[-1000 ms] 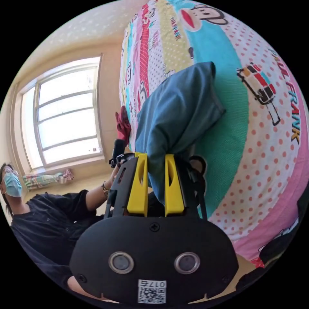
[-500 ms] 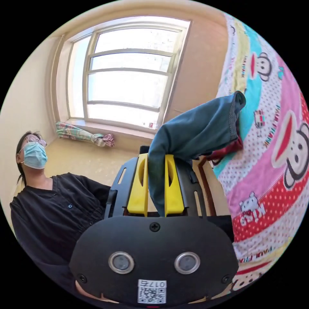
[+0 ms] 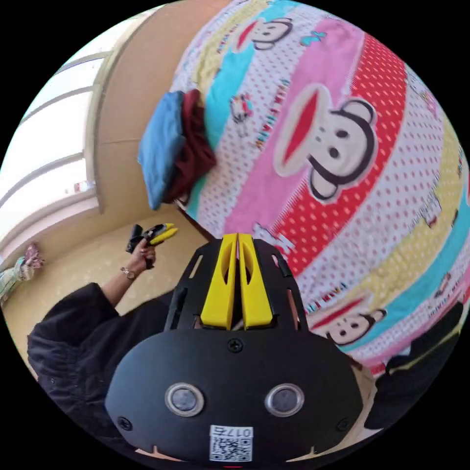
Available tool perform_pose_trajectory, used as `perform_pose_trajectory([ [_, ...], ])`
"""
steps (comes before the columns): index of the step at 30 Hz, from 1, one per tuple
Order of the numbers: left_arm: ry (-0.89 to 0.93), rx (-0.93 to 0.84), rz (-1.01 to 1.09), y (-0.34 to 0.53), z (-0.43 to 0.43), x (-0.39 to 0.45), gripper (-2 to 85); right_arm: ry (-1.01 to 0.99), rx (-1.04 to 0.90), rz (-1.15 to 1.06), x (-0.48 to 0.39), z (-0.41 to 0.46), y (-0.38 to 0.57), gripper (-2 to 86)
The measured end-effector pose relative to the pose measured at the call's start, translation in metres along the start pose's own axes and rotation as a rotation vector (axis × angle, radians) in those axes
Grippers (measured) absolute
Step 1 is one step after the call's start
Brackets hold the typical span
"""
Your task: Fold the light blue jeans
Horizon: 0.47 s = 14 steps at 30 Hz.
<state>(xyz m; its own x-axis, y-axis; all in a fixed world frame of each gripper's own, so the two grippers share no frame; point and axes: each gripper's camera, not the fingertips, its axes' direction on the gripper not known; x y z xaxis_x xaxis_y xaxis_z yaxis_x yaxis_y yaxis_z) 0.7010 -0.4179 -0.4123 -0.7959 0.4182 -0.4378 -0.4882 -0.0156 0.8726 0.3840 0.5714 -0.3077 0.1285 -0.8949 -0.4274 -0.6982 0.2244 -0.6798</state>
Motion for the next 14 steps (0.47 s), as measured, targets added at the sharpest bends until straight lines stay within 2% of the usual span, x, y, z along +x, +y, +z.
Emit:
perform_pose_trajectory([
  [1,-0.028,-0.108,-0.103,0.01,0.021,-0.034,1.2,0.084,-0.063,0.03,0.013,0.012,0.016,1.2],
  [3,-0.079,-0.208,-0.261,0.035,0.042,-0.075,-0.1,0.331,-0.351,0.158,0.063,0.058,0.094,0.8],
  [5,-0.087,-0.237,-0.363,0.066,0.057,-0.1,-0.7,0.379,-0.563,0.321,0.096,0.084,0.164,0.6],
  [7,-0.06,-0.258,-0.375,0.078,0.068,-0.104,-0.9,0.294,-0.667,0.542,0.12,0.091,0.236,0.6],
  [9,-0.085,-0.297,-0.391,0.077,0.078,-0.098,-0.9,0.107,-0.558,0.856,0.134,0.074,0.317,0.5],
  [12,-0.169,-0.33,-0.344,0.045,0.086,-0.059,-1.0,-0.149,-0.303,1.162,0.134,0.054,0.385,0.4],
  [14,-0.213,-0.392,-0.127,0.002,0.097,0.004,-1.0,-0.271,-0.172,1.232,0.13,0.046,0.402,0.4],
])
